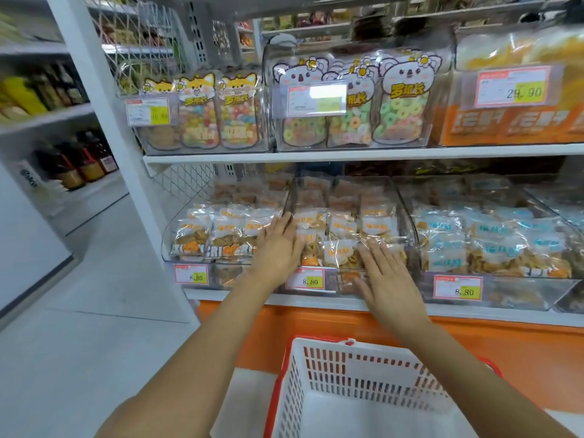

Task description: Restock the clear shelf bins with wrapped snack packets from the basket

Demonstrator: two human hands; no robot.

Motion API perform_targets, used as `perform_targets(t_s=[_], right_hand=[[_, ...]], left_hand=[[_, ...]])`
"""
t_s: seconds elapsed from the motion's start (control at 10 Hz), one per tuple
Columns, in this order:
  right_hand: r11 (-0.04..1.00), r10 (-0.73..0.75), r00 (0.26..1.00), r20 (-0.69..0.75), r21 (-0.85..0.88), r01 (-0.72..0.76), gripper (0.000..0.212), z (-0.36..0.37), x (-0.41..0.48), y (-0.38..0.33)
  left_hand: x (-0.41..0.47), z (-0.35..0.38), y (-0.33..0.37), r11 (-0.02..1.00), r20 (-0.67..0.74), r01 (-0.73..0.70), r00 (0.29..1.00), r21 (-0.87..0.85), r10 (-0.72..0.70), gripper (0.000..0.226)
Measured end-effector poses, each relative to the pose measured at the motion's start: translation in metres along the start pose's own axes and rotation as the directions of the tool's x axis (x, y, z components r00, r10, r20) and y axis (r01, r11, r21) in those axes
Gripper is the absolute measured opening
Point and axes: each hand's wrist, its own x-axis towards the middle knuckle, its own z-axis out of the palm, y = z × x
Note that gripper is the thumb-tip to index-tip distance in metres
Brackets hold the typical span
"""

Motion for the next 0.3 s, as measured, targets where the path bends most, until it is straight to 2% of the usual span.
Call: perform_targets(t_s=[0.1,0.2,0.3], right_hand=[[0.989,-0.076,0.997,-0.035,0.126,0.079,0.052,-0.015,-0.008,0.006],[0.979,-0.121,0.986,-0.116,0.152,0.138,0.032,-0.028,-0.022,0.012],[0.977,-0.041,0.994,-0.101,0.206,0.061,0.027,-0.051,-0.024,0.018]], left_hand=[[-0.015,-0.004,0.010,0.997,-0.097,-0.043,0.995,-0.069,0.036,0.044],[-0.034,-0.011,0.028,0.991,-0.142,-0.057,0.989,-0.119,0.039,0.039],[-0.044,-0.031,0.044,0.976,-0.114,-0.040,0.993,-0.215,0.016,0.030]])
